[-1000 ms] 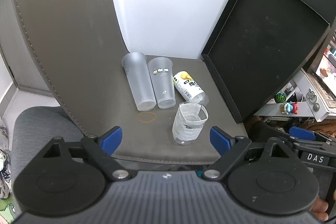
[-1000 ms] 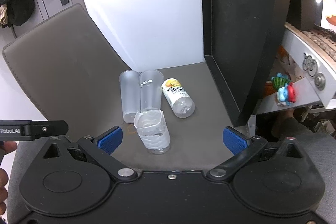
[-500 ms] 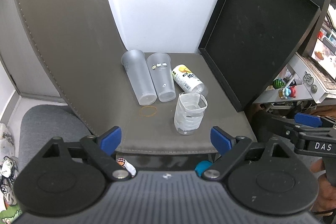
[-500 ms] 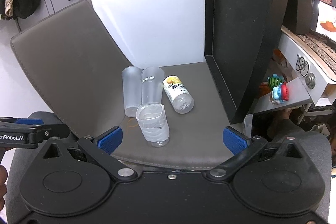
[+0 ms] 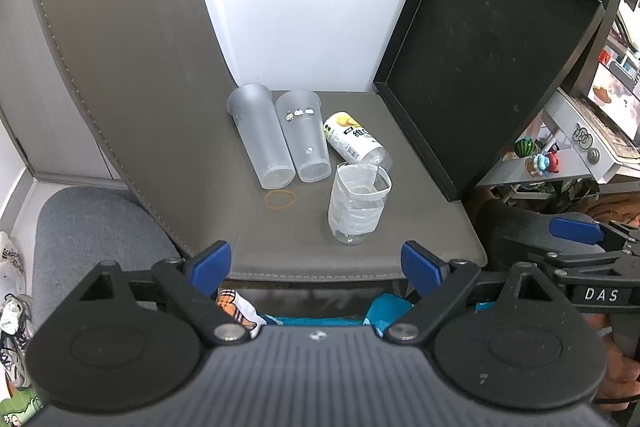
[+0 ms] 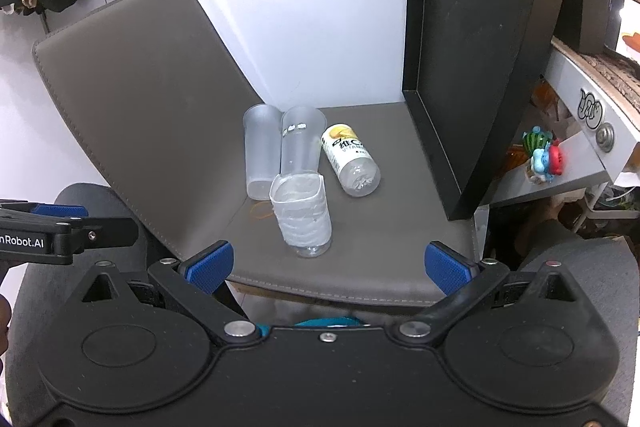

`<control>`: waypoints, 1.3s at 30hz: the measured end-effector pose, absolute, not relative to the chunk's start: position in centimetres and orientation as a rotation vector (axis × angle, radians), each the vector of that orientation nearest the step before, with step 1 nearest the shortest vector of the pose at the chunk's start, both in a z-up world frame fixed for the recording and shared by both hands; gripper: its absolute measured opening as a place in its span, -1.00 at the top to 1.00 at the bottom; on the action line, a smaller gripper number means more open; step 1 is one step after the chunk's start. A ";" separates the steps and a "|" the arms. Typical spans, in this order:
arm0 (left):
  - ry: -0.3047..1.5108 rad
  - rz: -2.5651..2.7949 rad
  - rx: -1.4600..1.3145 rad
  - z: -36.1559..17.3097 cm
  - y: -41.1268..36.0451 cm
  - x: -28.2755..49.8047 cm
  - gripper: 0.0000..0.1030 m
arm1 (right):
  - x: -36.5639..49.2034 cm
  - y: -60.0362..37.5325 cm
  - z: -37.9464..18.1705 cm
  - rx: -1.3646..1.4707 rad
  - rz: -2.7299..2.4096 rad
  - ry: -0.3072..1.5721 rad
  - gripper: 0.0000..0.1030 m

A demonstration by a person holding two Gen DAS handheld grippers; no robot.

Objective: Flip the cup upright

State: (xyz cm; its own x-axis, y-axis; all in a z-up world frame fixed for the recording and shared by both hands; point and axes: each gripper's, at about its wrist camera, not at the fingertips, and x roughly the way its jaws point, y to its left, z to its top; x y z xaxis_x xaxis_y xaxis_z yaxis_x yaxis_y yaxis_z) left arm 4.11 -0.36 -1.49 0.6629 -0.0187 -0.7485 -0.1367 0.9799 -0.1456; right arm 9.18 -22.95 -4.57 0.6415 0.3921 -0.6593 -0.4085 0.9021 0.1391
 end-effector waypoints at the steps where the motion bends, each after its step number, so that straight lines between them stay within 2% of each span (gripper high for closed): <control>1: 0.845 0.067 -0.197 -1.5 -0.3 4.1 -0.77 | 9.1 -22.9 -4.6 -0.025 0.457 0.746 -1.00; 39: 0.836 0.052 -0.206 -1.4 -0.2 3.6 -0.77 | 8.9 -23.0 -4.8 -0.019 0.451 0.746 -1.00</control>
